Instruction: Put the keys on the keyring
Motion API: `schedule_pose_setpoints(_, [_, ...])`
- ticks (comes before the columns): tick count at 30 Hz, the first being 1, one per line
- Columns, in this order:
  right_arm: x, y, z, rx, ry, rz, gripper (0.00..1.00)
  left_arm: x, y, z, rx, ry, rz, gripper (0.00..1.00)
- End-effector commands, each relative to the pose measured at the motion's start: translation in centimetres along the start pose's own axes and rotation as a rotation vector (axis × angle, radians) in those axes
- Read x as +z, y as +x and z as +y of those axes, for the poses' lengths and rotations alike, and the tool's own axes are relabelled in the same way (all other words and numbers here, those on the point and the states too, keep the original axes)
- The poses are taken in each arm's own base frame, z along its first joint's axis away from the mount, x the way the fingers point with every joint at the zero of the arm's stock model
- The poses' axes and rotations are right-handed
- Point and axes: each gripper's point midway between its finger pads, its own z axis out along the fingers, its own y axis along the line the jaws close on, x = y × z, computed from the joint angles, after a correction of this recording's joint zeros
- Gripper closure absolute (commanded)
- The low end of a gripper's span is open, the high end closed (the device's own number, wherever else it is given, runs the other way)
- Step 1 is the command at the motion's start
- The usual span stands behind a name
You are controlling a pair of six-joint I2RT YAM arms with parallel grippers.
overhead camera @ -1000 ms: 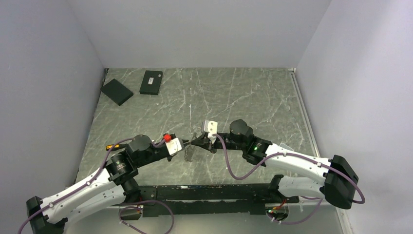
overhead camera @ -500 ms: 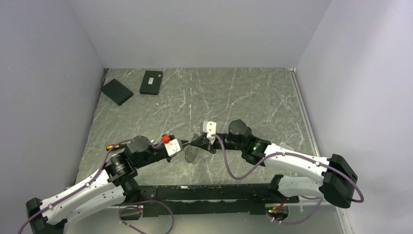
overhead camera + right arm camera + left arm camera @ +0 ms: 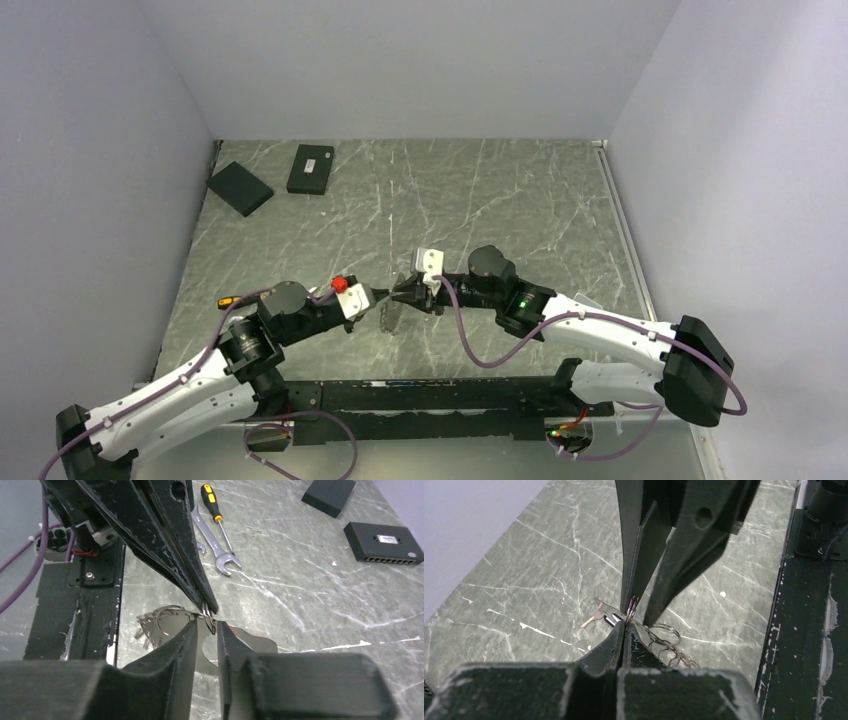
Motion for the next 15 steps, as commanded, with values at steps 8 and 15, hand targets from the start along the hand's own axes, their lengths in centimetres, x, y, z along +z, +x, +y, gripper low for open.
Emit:
schedule_pose_setpoints(8, [-2.0,-4.1,-3.8,0.085,0.272,-0.115,0.48,0.1,-2.9,0.8,-0.015,-0.051,-0.168,1.00])
schedule_pose_setpoints(15, [-5.7,-2.3,-10.4,0.310,0.668,-0.093,0.35,-2.1,-2.7,1.4,0.073,-0.052,-0.033,1.00])
